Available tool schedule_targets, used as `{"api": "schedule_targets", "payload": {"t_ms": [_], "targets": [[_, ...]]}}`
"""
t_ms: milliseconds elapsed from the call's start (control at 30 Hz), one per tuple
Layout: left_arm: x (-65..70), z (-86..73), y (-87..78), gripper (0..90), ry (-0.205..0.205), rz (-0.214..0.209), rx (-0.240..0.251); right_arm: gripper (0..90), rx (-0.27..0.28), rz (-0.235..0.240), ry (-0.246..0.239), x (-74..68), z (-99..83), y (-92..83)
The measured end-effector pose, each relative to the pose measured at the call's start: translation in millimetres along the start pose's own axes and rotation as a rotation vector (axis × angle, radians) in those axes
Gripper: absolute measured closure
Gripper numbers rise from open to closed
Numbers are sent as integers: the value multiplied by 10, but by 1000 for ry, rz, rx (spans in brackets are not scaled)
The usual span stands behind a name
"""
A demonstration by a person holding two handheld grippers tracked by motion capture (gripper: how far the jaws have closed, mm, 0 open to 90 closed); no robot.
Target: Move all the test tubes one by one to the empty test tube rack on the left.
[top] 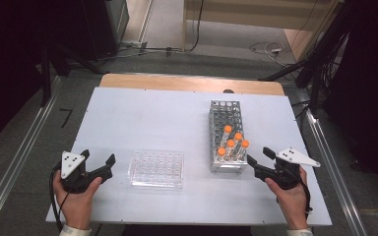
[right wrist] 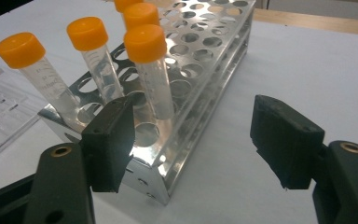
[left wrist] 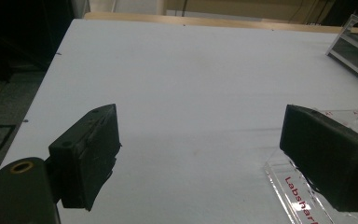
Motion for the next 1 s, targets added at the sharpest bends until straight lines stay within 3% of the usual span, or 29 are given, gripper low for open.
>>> {"api": "schedule_targets", "payload": {"t_ms": [333,767,1000], "targets": [[-10,0,-2,131,-3,-5,-1,414,-16,23,-17,-85,64,188],[-17,3,-12,137,-11,-8,6,696,-9,23,-43,-143,101,337],[-6,16,-14,137,3,-15,-2,714,2,17,-49,-148,106,338]]}}
Point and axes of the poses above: each handheld gripper's, and its own axes: y roughly forward along the jaws, z roughly out of its top, x roughly to its right, the point moved 1 cm from there along y, roughly forward along the jaws, and after that the axes turned 5 degrees about -x, right-handed, at the moved point
